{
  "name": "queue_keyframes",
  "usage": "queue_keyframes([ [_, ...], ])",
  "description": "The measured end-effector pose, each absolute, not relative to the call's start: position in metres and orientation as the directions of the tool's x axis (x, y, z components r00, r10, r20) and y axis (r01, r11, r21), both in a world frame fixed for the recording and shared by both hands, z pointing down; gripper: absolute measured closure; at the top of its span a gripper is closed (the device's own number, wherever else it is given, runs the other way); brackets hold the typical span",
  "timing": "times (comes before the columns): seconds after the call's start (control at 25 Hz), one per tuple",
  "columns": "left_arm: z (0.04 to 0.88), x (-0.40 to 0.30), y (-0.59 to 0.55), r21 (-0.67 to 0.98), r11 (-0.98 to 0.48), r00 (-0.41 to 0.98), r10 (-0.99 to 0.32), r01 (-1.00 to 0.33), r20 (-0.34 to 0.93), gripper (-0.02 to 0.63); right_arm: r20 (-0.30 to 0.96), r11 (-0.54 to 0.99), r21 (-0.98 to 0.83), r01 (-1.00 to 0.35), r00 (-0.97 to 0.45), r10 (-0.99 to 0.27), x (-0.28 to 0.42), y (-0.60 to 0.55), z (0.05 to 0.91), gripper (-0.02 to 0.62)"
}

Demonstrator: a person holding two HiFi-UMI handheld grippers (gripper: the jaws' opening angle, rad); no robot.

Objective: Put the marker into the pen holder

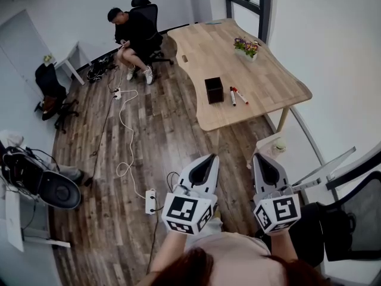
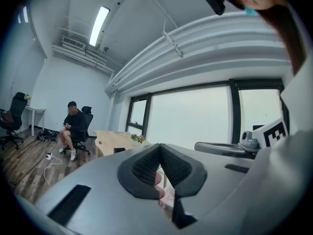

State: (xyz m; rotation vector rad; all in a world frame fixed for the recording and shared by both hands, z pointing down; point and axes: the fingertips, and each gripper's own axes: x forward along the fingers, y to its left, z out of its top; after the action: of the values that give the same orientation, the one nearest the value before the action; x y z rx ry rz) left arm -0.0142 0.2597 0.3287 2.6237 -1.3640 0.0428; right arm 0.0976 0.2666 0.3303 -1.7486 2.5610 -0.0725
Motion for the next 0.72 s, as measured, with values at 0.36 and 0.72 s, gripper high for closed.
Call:
queue_keyframes([
  [0.36,0.33,-0.02,0.226,0.16,-0.584,0.602,-0.792,-0.796,0.103,0.606,0.026,0.329,-0.07,-0.942,-0.332,-0.943,0.092,0.235,0.334,0.595],
  [0.72,0.34,-0.032,0.198,0.156,-0.609,0.627,-0.769,-0.777,0.121,0.606,0.002,0.32,-0.077,-0.944,-0.321,-0.947,0.078,0.207,0.337,0.595],
])
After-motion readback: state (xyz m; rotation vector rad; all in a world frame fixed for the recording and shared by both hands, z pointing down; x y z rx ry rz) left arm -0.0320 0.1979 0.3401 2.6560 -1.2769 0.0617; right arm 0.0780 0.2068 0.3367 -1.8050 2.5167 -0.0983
